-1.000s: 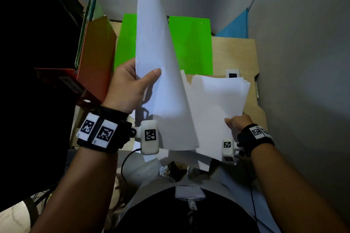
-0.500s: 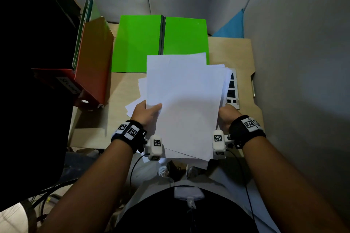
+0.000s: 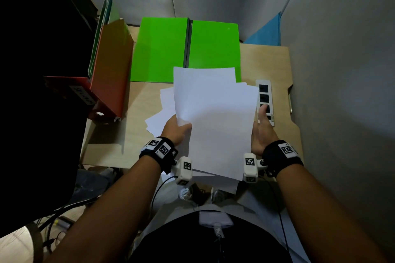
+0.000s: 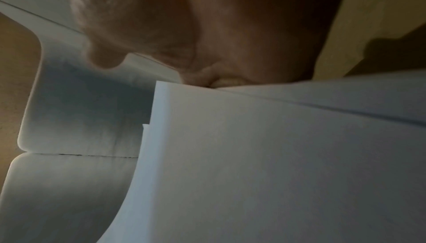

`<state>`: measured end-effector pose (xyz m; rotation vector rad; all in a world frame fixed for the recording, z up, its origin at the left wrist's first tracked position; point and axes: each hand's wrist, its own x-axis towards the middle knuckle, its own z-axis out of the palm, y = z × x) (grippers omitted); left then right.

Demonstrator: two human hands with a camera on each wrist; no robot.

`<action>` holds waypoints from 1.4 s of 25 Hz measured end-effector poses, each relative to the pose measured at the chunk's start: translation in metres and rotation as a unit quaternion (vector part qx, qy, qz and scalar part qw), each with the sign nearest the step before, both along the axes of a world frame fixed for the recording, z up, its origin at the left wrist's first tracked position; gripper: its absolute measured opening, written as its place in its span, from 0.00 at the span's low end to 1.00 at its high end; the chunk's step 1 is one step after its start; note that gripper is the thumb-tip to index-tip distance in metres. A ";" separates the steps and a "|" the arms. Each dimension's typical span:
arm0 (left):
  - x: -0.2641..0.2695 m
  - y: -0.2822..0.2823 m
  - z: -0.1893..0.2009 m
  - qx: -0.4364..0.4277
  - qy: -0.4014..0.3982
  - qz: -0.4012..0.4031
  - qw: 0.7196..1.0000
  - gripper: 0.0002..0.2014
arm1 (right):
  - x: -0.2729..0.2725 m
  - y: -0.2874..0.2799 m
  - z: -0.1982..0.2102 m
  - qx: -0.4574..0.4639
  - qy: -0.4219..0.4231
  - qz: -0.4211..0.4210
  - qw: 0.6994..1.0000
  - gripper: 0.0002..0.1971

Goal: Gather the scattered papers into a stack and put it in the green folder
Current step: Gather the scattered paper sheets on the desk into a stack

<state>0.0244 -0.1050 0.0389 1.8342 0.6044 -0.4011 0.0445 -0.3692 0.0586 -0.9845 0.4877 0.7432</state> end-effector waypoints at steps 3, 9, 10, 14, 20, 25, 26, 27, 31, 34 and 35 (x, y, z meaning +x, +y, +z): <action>0.002 -0.007 -0.004 0.002 0.014 -0.030 0.999 0.18 | -0.004 0.002 -0.008 -0.142 -0.026 -0.016 0.989 0.34; 0.012 -0.010 0.010 -0.085 -0.066 -0.030 0.994 0.15 | -0.005 -0.006 -0.001 -0.213 -0.125 -0.095 0.964 0.13; 0.015 -0.010 0.017 -0.109 -0.088 -0.016 0.990 0.16 | -0.002 -0.007 0.006 -0.232 -0.168 -0.094 0.953 0.13; 0.032 -0.019 0.045 -0.159 -0.185 0.023 0.970 0.20 | 0.013 -0.009 0.028 -0.236 -0.284 -0.107 0.923 0.21; 0.030 -0.035 0.053 -0.176 -0.228 0.053 0.956 0.20 | 0.018 -0.001 0.023 -0.303 -0.282 -0.080 0.907 0.21; 0.025 -0.030 0.055 -0.234 -0.217 0.019 0.947 0.23 | 0.011 -0.007 0.018 -0.356 -0.318 -0.017 0.879 0.27; 0.025 -0.031 0.057 -0.247 -0.210 0.017 0.946 0.24 | 0.009 -0.005 0.017 -0.354 -0.308 0.005 0.883 0.28; 0.025 -0.033 0.060 -0.252 -0.203 0.022 0.946 0.26 | 0.008 -0.005 0.013 -0.353 -0.296 0.019 0.887 0.28; 0.031 -0.042 0.068 -0.231 -0.217 0.025 0.948 0.31 | 0.010 -0.006 0.012 -0.376 -0.300 -0.015 0.876 0.28; 0.040 -0.043 0.067 -0.224 -0.208 0.010 0.952 0.35 | 0.019 -0.014 0.011 -0.370 -0.266 -0.098 0.885 0.20; 0.044 -0.040 0.067 -0.200 -0.189 0.004 0.961 0.37 | 0.023 -0.019 0.011 -0.381 -0.255 -0.112 0.882 0.16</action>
